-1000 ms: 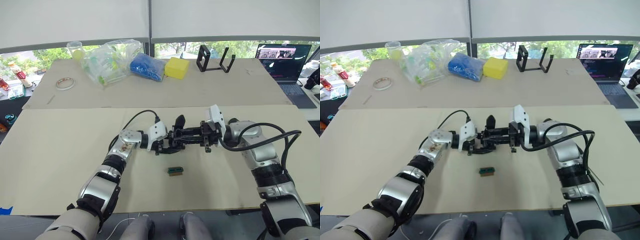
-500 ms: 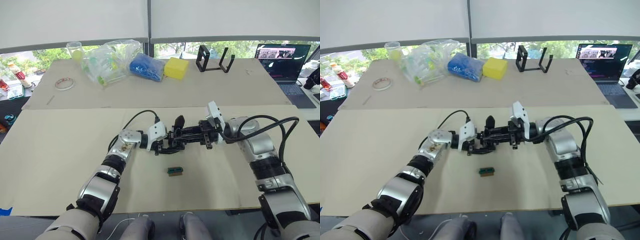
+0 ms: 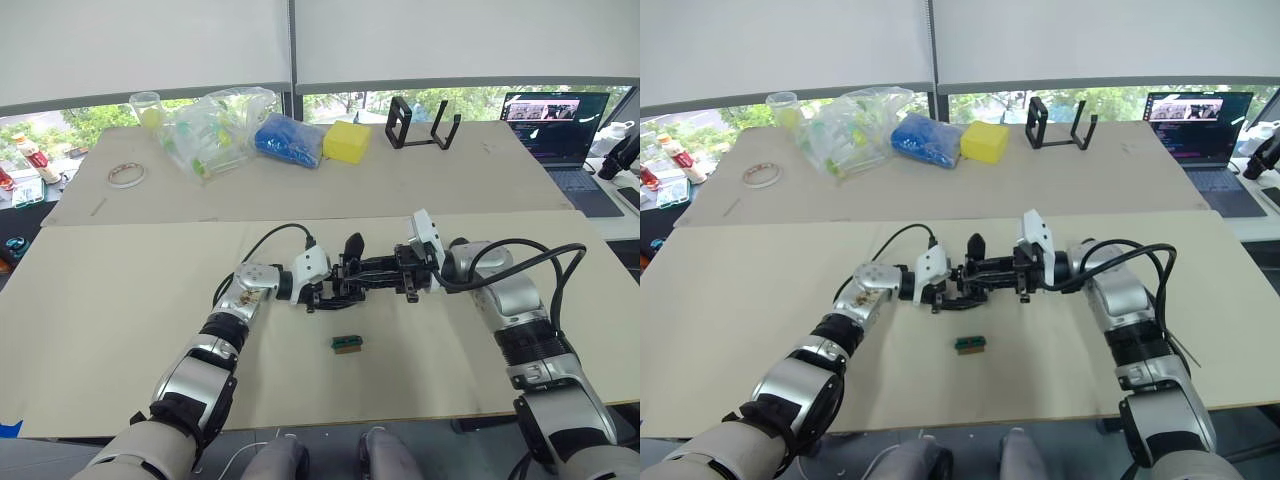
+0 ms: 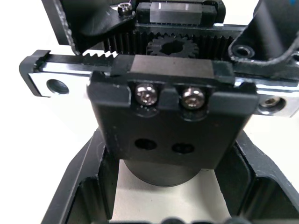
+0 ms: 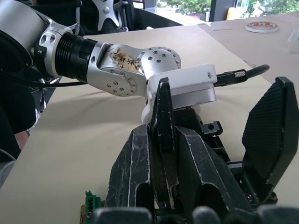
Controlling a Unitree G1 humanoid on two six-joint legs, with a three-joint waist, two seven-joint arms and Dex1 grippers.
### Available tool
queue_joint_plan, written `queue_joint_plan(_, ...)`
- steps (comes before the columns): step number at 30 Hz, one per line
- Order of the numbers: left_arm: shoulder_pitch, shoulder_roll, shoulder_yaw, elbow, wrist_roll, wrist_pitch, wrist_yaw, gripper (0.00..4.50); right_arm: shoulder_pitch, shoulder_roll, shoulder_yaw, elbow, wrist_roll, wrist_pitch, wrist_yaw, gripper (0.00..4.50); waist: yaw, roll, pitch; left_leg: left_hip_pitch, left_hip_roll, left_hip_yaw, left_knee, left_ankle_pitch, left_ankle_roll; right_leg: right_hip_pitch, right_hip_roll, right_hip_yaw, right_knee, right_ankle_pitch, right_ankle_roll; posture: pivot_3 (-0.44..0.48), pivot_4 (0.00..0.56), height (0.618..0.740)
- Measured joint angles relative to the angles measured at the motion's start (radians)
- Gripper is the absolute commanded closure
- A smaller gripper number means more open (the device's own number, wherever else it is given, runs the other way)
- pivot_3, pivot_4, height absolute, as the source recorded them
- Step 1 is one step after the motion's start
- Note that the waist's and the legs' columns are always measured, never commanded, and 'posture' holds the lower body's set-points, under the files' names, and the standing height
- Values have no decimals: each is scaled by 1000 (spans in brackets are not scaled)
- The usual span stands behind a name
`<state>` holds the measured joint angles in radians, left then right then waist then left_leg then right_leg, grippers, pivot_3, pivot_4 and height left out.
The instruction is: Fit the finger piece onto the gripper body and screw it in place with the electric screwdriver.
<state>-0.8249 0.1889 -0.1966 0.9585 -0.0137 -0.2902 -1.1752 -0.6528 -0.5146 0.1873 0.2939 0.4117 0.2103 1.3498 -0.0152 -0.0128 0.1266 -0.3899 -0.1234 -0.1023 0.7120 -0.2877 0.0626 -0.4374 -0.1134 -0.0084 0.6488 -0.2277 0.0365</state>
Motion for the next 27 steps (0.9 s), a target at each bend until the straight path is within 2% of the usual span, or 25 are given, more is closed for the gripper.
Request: queue_joint_plan(27, 14, 4, -2, -31, 6, 9, 8, 2200, -77, -3, 35, 88, -26, -34, 77, 4192, 0, 0, 0, 0, 0, 0, 0, 0, 0, 0, 0, 0, 0, 0, 0, 0, 150, 740)
